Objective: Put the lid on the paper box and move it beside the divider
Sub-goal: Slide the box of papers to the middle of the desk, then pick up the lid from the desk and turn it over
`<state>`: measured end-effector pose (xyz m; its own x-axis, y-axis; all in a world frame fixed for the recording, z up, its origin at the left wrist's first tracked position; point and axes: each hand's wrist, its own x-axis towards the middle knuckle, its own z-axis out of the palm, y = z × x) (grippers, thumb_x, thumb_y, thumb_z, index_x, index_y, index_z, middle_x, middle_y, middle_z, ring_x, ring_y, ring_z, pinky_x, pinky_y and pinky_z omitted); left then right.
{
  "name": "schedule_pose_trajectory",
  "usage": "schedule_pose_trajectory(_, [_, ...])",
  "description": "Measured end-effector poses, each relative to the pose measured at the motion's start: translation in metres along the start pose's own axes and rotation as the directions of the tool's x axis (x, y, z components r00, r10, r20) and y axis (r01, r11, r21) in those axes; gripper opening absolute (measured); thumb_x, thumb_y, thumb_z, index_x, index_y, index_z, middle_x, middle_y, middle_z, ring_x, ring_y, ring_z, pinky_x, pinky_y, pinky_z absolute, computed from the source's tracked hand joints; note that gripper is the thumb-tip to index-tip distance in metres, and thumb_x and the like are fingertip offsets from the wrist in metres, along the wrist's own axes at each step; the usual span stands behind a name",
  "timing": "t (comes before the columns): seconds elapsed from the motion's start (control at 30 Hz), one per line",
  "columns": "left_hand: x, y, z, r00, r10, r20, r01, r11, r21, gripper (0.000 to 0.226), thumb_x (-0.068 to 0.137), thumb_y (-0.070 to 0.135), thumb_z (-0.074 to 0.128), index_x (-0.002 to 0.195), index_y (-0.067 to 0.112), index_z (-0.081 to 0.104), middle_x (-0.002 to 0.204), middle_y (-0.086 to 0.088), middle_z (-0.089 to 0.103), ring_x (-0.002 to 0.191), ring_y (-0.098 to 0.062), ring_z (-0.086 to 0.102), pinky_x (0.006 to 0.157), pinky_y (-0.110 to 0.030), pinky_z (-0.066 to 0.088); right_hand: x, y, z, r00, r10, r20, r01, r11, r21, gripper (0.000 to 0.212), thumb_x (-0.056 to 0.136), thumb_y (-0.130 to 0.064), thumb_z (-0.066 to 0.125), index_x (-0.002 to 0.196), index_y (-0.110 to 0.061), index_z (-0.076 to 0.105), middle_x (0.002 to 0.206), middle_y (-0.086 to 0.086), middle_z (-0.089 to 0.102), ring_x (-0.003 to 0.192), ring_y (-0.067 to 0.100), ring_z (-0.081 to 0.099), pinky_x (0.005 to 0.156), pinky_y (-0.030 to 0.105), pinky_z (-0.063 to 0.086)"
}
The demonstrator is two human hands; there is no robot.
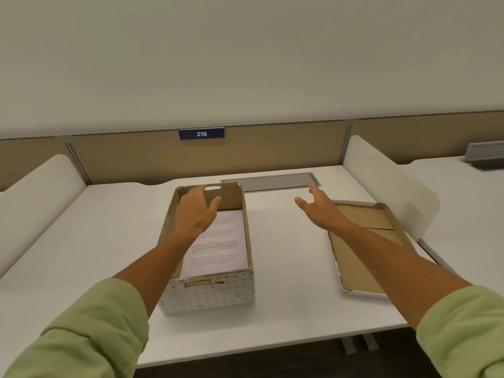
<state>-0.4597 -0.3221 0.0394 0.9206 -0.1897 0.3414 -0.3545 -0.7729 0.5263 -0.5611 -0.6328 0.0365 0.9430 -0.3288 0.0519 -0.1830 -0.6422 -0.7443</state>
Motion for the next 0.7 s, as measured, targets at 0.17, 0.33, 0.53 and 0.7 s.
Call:
schedule_pose_trajectory(0.17, [-0.006,0.066,0.019,0.996,0.091,0.015,-0.090,0.995,-0.044,0.062,0.095,0.047,0.053,0.144,0.011,0.042,0.147,-0.013,0.048,0.135,-0.032,0.044,0.109,-0.049,0.039,-0.017,0.021,-0.048,0.994,-0.011,-0.105,0.017,0.998,0.057,0.074,0.098,-0.044,0.055,0.158,-0.024,0.017,0.164,0.010,0.025,0.132,0.033,0.052,0.100,0.038,0.041])
schedule_pose_trajectory(0.33, [-0.010,0.122,0.049,0.971,0.194,0.143,-0.181,0.978,-0.102,0.067,0.096,0.046,0.052,0.149,0.009,0.033,0.155,-0.013,0.037,0.143,-0.029,0.034,0.116,-0.046,0.031,-0.033,0.042,-0.097,0.971,0.025,-0.238,-0.002,0.995,0.098,0.073,0.099,-0.039,0.056,0.158,-0.024,0.017,0.165,0.009,0.023,0.137,0.035,0.047,0.103,0.040,0.041])
schedule_pose_trajectory(0.53, [-0.011,0.171,0.094,0.937,0.265,0.226,-0.239,0.961,-0.136,0.068,0.096,0.045,0.052,0.150,0.009,0.032,0.156,-0.012,0.035,0.144,-0.029,0.031,0.115,-0.042,0.028,-0.050,0.075,-0.138,0.929,0.101,-0.355,-0.066,0.992,0.109,0.073,0.098,-0.039,0.058,0.157,-0.027,0.018,0.164,0.006,0.025,0.138,0.034,0.046,0.104,0.044,0.044])
schedule_pose_trajectory(0.7, [-0.008,0.198,0.144,0.915,0.279,0.291,-0.233,0.955,-0.182,0.068,0.095,0.047,0.054,0.149,0.011,0.034,0.155,-0.012,0.038,0.142,-0.029,0.035,0.114,-0.043,0.031,-0.057,0.114,-0.160,0.903,0.187,-0.386,-0.153,0.981,0.117,0.075,0.096,-0.038,0.061,0.157,-0.026,0.019,0.160,0.008,0.030,0.137,0.034,0.045,0.105,0.047,0.045])
